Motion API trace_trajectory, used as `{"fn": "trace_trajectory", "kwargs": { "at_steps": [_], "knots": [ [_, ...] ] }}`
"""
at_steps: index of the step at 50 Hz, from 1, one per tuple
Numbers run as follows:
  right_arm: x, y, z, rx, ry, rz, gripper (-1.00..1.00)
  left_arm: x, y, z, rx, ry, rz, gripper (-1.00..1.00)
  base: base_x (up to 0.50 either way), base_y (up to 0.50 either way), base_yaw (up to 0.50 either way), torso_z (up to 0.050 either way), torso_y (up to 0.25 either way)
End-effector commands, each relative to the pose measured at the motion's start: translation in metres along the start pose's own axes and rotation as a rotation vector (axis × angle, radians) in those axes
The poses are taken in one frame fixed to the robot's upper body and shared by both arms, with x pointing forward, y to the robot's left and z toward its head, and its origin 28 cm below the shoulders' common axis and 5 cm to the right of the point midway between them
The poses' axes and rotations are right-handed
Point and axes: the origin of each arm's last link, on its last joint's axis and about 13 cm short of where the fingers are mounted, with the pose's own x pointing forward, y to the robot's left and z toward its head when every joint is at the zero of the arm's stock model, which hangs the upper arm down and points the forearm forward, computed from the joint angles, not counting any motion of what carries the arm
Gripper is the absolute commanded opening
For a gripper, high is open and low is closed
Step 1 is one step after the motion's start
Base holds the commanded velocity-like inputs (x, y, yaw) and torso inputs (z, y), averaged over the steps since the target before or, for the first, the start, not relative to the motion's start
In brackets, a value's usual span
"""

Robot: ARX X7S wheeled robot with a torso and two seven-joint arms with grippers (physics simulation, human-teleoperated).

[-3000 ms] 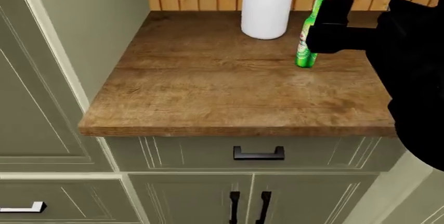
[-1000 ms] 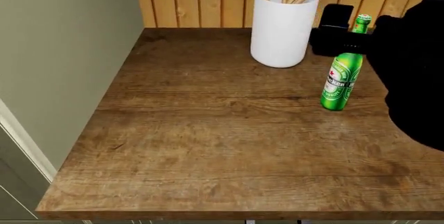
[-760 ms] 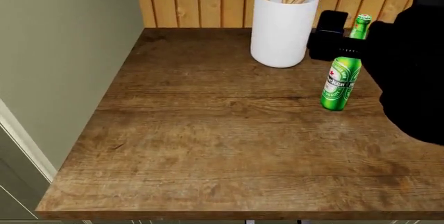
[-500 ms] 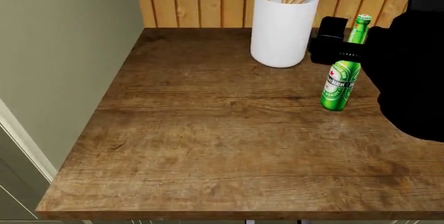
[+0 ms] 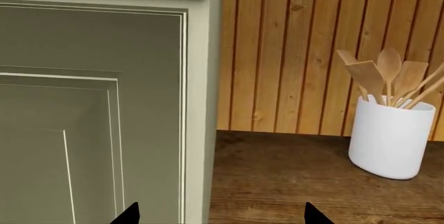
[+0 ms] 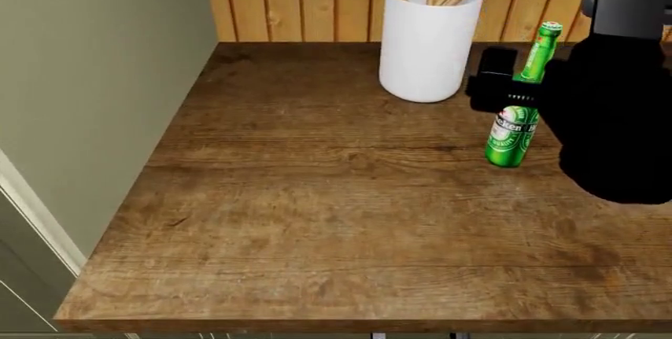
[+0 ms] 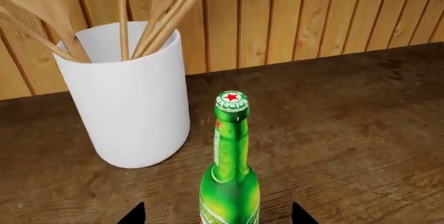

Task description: Move the drinks to the dining counter.

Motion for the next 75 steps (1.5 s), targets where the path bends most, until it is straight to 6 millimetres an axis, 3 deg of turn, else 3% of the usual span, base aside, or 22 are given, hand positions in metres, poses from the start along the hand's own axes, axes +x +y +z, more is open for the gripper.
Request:
{"fn": "trace_trajectory", "kwargs": {
  "at_steps": [1,30,40,41,56,60,64,69,75],
  "knots": [
    [0.015,-0.002,-0.006,0.001,0.046,-0.02,1.0,0.0,0.001,0.0,-0.002,0.0,0.001,1.0,0.0,0.0,0.0,0.0,0.0],
    [0.059,-0.001,-0.03,0.0,0.165,-0.049,1.0,0.001,0.001,-0.003,-0.002,0.009,0.0,1.0,0.0,0.0,0.0,0.0,0.0],
    [0.063,-0.004,-0.033,-0.02,0.176,-0.085,1.0,0.0,0.002,-0.002,-0.002,0.006,0.003,1.0,0.0,0.0,0.0,0.0,0.0],
    [0.064,-0.004,-0.034,-0.024,0.179,-0.097,-1.0,0.0,0.002,-0.002,-0.002,0.006,0.004,1.0,0.0,0.0,0.0,0.0,0.0],
    [0.063,0.0,-0.035,-0.035,0.16,-0.067,-1.0,0.0,0.002,-0.002,-0.002,0.005,0.005,1.0,0.0,0.0,0.0,0.0,0.0],
    [0.045,0.002,-0.026,-0.028,0.004,-0.01,-1.0,0.0,0.002,-0.002,-0.001,0.007,0.005,1.0,0.0,0.0,0.0,0.0,0.0],
    [0.011,0.007,-0.012,0.061,-0.134,0.181,-1.0,0.001,0.001,-0.002,-0.005,0.006,0.0,1.0,0.0,0.0,0.0,0.0,0.0],
    [-0.015,0.013,-0.016,-0.014,-0.273,0.278,-1.0,0.0,-0.002,0.002,-0.003,-0.007,-0.015,1.0,0.0,0.0,0.0,0.0,0.0],
    [-0.022,0.012,-0.017,-0.05,-0.27,0.252,-1.0,-0.002,-0.003,0.007,-0.006,-0.028,-0.027,1.0,0.0,0.0,0.0,0.0,0.0]
  ]
}}
